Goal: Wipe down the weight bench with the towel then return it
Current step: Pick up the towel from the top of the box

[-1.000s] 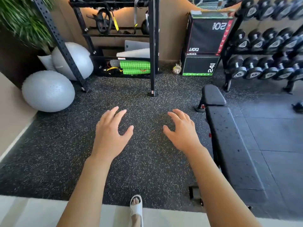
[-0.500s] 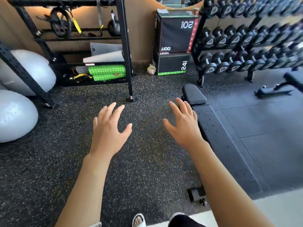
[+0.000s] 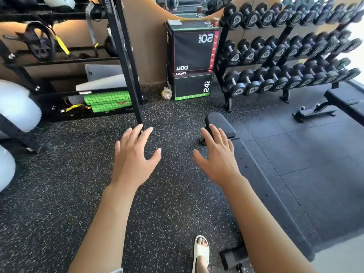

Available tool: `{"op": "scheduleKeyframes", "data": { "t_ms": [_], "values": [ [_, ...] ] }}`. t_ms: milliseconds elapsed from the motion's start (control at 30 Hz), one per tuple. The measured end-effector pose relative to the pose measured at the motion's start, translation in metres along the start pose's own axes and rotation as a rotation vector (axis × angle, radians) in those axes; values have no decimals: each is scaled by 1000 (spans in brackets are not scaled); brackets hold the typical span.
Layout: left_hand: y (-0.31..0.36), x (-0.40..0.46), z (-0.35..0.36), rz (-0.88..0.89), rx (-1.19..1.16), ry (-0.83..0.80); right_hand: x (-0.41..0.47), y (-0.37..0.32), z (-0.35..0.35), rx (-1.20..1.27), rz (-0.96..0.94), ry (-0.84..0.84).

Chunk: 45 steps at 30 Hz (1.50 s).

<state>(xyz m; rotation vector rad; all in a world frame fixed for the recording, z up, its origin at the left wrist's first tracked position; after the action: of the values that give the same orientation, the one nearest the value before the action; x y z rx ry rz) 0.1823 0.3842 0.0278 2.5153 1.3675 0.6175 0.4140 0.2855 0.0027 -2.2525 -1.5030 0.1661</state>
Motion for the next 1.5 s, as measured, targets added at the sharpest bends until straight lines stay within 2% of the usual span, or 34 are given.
{"op": "scheduleKeyframes", "data": {
  "t_ms": [367,633,900,1333,1500],
  "values": [
    [67,115,30,-16,31,26,115,61,-25,67,-66,-38],
    [77,177,49,-27,34,23,180,88,-25,121,-61,-50],
    [46,264,68,-36,-42,26,267,87,-3,164,-39,-59],
    [-43,461,80,89,-93,7,449,37,32,102,38,-17],
    [-62,512,89,95,-145,-3,498,31,39,56,58,-23]
  ]
}}
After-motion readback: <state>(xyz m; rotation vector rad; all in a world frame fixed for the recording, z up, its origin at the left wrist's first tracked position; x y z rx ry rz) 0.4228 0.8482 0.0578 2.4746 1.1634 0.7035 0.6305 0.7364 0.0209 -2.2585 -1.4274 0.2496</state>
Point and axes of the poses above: each hand's wrist, its own x-axis towards the middle knuckle, its own z-axis out of the palm, y = z × x, the point moved 8 cm from there along x, towards the middle knuckle, and after that the axes turned 2 degrees about z, right-handed, at the moved point
